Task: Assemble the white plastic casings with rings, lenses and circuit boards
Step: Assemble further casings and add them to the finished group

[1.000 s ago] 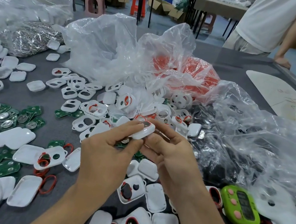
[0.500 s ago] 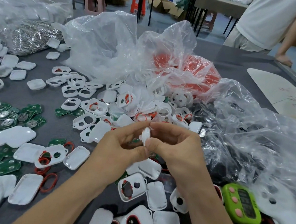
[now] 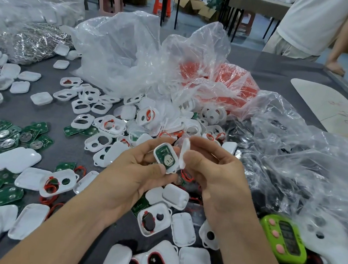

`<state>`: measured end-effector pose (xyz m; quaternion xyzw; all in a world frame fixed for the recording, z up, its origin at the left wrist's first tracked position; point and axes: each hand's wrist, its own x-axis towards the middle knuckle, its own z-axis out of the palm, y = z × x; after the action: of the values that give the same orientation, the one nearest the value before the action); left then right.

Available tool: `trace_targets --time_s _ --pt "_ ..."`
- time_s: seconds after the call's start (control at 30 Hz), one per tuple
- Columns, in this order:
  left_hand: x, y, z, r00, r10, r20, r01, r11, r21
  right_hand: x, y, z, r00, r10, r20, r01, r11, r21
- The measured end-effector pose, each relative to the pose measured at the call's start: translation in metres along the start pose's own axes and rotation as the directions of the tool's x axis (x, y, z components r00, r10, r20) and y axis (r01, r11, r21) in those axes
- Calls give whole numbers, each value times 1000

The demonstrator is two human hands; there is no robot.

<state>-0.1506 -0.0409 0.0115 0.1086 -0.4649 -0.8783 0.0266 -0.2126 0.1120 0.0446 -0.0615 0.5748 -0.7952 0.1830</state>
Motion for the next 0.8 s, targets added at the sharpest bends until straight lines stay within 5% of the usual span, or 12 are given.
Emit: trace_targets --time_s 0.1,0.43,0.5,0.57,0.63,0.8 --pt "1 2 -2 1000 -20 -15 19 999 -47 2 -1 -1 996 -38 -86 43 998 56" --pt "-1 8 -6 998 -56 -42 54 997 -59 3 4 -3 989 -74 -128 50 981 -186" --pt "-1 8 -5 997 -54 -48 51 997 -58 4 5 -7 959 -232 -165 126 865 -486" --pt "-1 9 -5 997 -53 -52 50 997 -60 2 5 -9 920 -376 -114 125 554 -823" --pt "-2 9 -4 997 -53 -55 50 998 -50 -1 5 -8 926 -366 -90 50 354 -934" --pt "-2 8 -3 995 -25 -93 30 998 49 -5 8 -1 897 -422 132 327 432 -840"
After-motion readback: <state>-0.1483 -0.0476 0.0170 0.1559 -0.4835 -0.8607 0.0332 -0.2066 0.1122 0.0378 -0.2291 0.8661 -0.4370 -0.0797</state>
